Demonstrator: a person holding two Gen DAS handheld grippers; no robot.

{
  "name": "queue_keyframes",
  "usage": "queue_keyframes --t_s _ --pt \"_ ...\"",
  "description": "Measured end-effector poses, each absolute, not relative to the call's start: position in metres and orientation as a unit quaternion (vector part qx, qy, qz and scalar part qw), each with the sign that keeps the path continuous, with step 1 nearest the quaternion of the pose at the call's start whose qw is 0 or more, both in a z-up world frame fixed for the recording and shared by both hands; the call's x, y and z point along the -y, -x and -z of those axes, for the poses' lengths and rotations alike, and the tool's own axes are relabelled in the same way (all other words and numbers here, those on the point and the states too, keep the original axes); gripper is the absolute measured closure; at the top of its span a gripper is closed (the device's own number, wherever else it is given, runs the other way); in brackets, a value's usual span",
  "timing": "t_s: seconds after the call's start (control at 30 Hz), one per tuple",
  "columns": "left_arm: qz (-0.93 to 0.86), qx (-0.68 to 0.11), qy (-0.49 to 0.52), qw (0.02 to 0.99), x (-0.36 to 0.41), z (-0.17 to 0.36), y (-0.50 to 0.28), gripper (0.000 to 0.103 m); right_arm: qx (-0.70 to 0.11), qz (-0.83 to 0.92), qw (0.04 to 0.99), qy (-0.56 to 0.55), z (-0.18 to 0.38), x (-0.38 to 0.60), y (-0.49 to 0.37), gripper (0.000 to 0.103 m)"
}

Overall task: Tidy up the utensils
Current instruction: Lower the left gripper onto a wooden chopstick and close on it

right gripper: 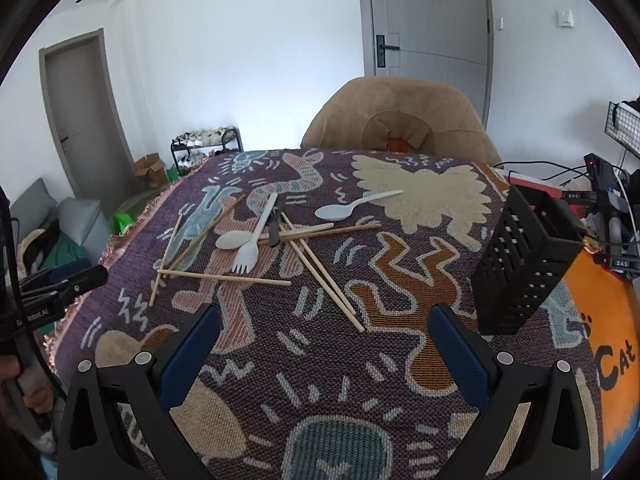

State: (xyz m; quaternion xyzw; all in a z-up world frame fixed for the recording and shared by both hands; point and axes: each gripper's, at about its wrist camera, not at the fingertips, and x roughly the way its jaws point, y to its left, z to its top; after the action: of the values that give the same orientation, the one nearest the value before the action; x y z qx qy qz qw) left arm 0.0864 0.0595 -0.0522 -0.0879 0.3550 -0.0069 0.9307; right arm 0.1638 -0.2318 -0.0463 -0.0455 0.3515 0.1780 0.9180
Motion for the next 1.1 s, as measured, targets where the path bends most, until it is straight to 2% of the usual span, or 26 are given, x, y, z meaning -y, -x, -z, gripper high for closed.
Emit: queue_keyframes --t_s 0.27,0.77,0.87,0.93,1.0,1.1 --pt "0.006 -0.386 0.096 0.917 -0.054 0.077 -0.106 0.061 -0.378 -0.198 0.902 0.058 0.062 0.230 -0.184 0.015" --pt "-0.061 -0.428 0.032 0.901 -0.032 0.112 -0.138 0.076 -0.397 -0.214 0.891 0.058 0.078 0.228 -0.201 0.016" --pt "-0.064 -0.428 0.026 0.901 -0.030 0.112 -0.135 0.091 -0.397 -0.223 0.887 0.075 0.080 0.220 -0.205 0.016" --pt "-0.065 -0.428 0.025 0.901 -0.030 0.112 -0.132 0.096 -0.399 -0.236 0.881 0.092 0.082 0.213 -0.209 0.017" --pt "-0.063 -0.429 0.034 0.900 -0.035 0.111 -0.128 0.099 -0.407 -0.257 0.870 0.109 0.085 0.204 -0.214 0.028" --pt "-0.066 -0.427 0.046 0.901 -0.041 0.108 -0.121 0.099 -0.420 -0.284 0.853 0.128 0.091 0.193 -0.225 0.034"
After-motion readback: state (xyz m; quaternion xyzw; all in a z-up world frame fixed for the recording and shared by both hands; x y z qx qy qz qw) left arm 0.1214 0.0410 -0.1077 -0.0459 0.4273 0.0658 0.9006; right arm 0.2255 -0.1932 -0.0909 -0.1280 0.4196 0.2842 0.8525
